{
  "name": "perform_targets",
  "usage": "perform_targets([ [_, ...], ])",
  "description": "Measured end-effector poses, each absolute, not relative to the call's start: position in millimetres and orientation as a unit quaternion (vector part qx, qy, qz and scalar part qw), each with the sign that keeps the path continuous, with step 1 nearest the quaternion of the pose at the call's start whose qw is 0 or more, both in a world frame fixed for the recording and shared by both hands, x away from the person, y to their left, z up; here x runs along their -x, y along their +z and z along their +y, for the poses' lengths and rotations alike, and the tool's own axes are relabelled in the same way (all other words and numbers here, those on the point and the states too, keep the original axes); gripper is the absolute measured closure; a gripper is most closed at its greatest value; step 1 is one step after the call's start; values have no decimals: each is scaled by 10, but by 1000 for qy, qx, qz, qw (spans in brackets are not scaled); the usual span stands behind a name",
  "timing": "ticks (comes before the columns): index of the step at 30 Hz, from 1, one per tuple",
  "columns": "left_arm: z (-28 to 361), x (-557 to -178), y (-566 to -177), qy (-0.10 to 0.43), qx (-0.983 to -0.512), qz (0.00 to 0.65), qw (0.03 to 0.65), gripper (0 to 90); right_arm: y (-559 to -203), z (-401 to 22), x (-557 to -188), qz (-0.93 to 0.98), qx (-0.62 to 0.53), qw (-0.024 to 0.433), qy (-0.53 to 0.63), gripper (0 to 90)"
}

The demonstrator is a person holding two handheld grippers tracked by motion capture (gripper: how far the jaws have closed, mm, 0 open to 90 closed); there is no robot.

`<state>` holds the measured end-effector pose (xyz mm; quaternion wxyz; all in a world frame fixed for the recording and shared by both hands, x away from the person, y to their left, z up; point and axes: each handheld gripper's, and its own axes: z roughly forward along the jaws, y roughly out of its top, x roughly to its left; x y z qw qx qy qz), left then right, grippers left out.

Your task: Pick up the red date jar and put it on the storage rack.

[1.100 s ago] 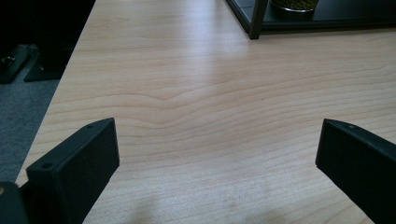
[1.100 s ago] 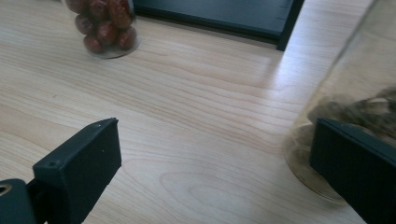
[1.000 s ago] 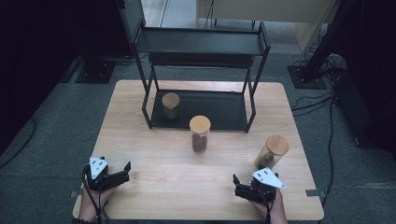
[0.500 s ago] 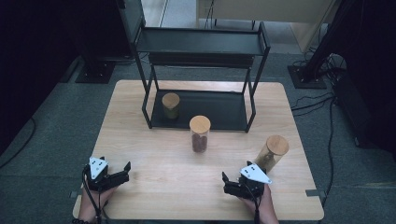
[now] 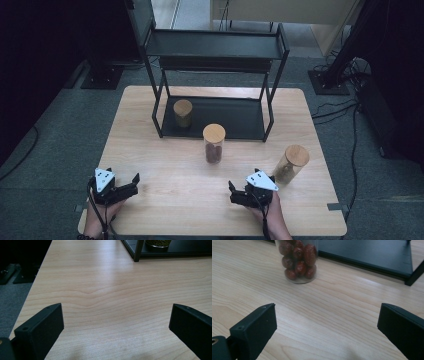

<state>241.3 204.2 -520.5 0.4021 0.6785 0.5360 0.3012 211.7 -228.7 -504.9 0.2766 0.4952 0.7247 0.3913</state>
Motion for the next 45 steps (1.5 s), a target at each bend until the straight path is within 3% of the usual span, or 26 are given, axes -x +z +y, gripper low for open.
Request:
perform_targets([
  [45,2051,-2417,-5207,294,-680,535,407,0,-5125,-1779,-2584,735,-486,260,394,26],
])
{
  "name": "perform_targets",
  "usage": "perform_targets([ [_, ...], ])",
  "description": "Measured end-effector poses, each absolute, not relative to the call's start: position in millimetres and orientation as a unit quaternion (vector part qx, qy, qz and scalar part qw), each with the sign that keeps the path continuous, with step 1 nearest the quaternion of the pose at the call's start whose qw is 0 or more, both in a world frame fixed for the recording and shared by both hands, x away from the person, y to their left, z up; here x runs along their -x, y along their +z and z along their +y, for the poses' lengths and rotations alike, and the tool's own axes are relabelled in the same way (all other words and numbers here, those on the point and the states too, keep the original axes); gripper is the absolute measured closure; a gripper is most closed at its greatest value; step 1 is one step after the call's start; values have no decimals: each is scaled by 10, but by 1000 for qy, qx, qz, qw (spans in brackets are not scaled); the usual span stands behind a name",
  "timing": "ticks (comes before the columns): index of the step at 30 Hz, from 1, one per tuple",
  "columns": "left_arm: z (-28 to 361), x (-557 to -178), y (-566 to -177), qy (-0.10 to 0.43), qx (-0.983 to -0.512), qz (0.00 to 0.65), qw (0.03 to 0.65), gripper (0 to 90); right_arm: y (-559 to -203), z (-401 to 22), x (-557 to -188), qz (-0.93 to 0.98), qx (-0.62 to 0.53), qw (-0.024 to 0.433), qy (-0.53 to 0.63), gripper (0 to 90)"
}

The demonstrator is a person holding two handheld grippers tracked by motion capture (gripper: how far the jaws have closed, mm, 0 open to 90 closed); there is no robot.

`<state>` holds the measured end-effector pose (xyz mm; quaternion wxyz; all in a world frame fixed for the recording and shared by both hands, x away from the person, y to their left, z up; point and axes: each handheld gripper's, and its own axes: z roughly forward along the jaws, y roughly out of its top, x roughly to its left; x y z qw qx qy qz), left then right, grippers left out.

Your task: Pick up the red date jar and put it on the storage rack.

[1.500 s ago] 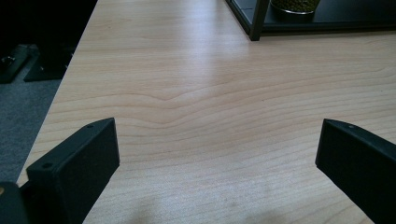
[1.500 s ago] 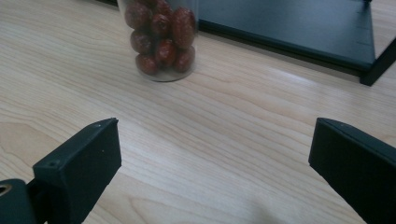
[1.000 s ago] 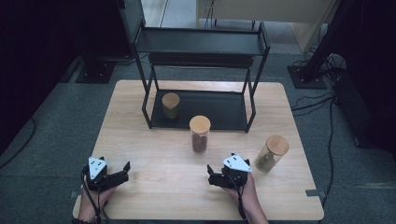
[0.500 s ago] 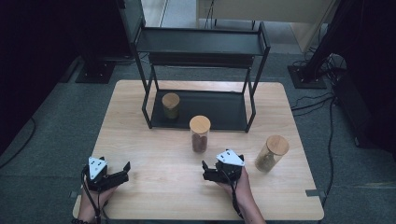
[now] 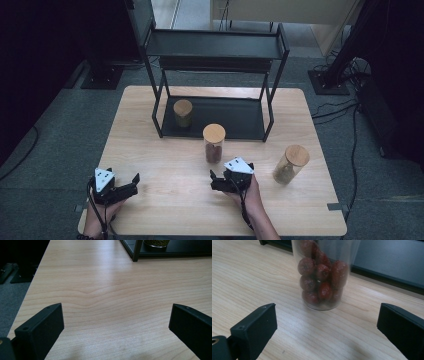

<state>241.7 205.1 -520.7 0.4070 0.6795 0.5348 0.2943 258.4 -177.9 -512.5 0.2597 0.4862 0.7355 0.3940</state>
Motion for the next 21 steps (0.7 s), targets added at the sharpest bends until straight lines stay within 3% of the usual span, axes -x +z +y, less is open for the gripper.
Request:
perform_targets([
  [21,2060,-2419,-5207,290,-679,535,410,0,-5155,-1548,-2828,729,-494,267,391,75],
])
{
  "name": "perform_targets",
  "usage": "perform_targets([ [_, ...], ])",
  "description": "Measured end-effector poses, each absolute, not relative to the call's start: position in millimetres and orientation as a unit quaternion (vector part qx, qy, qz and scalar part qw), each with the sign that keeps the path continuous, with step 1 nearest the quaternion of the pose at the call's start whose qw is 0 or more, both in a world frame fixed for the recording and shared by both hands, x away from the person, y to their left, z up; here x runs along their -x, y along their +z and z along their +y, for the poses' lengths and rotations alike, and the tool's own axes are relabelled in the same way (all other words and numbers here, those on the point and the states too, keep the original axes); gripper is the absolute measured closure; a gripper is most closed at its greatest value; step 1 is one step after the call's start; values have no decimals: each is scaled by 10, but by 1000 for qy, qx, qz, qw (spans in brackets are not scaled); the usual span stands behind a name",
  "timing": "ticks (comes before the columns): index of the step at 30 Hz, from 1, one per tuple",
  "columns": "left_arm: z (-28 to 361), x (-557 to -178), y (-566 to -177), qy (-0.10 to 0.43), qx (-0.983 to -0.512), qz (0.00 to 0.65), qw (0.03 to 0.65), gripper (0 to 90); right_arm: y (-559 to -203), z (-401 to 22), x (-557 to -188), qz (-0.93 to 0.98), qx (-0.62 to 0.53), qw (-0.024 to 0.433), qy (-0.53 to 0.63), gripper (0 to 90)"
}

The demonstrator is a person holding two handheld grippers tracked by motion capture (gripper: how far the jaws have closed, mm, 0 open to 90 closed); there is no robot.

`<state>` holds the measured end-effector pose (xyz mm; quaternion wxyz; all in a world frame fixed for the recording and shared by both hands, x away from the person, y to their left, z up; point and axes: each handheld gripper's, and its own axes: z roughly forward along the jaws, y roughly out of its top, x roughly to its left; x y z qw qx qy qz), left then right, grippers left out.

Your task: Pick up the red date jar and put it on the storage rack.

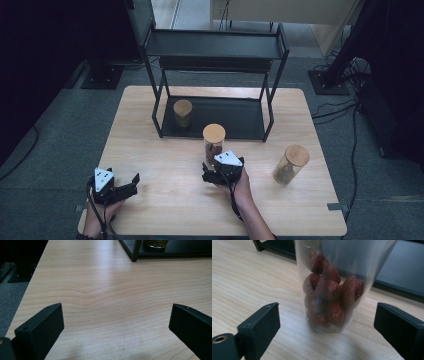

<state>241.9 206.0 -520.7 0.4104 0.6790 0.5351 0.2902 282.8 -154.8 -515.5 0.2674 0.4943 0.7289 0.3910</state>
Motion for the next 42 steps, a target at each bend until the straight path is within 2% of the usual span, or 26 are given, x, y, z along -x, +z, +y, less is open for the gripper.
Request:
perform_targets([
  [28,2061,-2417,-5207,290,-679,535,411,0,-5152,-1420,-3095,720,-478,321,388,222],
  [42,2059,-2418,-5207,291,-680,534,411,0,-5142,-1433,-3138,711,-477,328,399,249],
])
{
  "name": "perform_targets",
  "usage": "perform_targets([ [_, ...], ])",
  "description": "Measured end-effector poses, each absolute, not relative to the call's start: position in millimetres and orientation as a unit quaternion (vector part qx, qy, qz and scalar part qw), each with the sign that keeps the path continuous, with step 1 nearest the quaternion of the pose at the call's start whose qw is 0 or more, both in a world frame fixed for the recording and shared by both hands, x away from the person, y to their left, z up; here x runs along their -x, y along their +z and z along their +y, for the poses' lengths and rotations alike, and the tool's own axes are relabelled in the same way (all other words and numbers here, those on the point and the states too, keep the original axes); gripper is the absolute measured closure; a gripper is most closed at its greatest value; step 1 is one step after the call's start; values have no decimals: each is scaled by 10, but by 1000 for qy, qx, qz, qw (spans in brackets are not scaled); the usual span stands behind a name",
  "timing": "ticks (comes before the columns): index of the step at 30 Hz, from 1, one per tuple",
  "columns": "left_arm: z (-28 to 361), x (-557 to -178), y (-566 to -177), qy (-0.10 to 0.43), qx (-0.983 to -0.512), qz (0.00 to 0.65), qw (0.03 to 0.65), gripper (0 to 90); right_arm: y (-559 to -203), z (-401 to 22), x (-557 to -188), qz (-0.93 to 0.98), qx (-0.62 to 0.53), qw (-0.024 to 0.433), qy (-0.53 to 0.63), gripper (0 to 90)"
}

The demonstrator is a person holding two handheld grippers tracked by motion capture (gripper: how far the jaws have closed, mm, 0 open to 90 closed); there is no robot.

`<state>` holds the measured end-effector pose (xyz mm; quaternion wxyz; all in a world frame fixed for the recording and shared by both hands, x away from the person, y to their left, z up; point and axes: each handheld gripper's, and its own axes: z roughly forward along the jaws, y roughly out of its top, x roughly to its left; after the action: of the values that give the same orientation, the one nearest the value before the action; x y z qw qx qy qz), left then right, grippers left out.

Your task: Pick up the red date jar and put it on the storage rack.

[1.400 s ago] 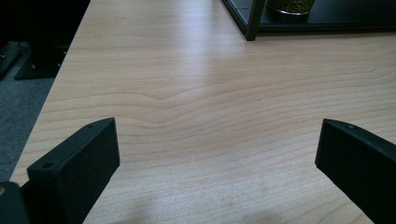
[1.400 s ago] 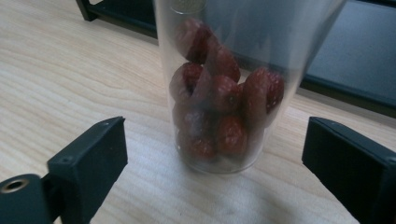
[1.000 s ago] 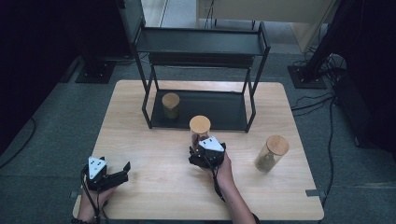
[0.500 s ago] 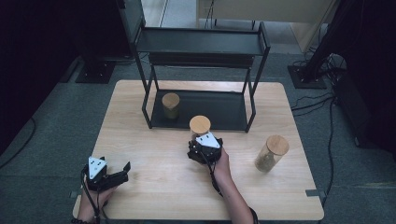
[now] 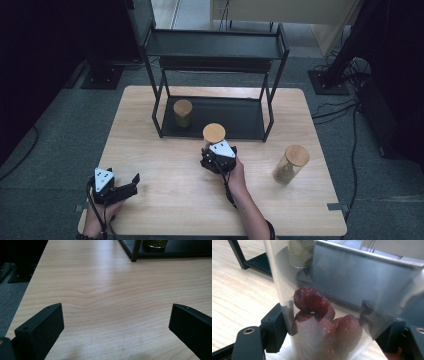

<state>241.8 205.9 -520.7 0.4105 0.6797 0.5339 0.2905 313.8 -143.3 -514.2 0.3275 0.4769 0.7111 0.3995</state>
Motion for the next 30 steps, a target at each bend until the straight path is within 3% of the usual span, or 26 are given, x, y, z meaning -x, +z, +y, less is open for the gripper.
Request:
perform_targets([
  [30,2053,-2423,-5207,290,-681,535,408,0,-4981,-1548,-3297,698,-484,326,414,259],
])
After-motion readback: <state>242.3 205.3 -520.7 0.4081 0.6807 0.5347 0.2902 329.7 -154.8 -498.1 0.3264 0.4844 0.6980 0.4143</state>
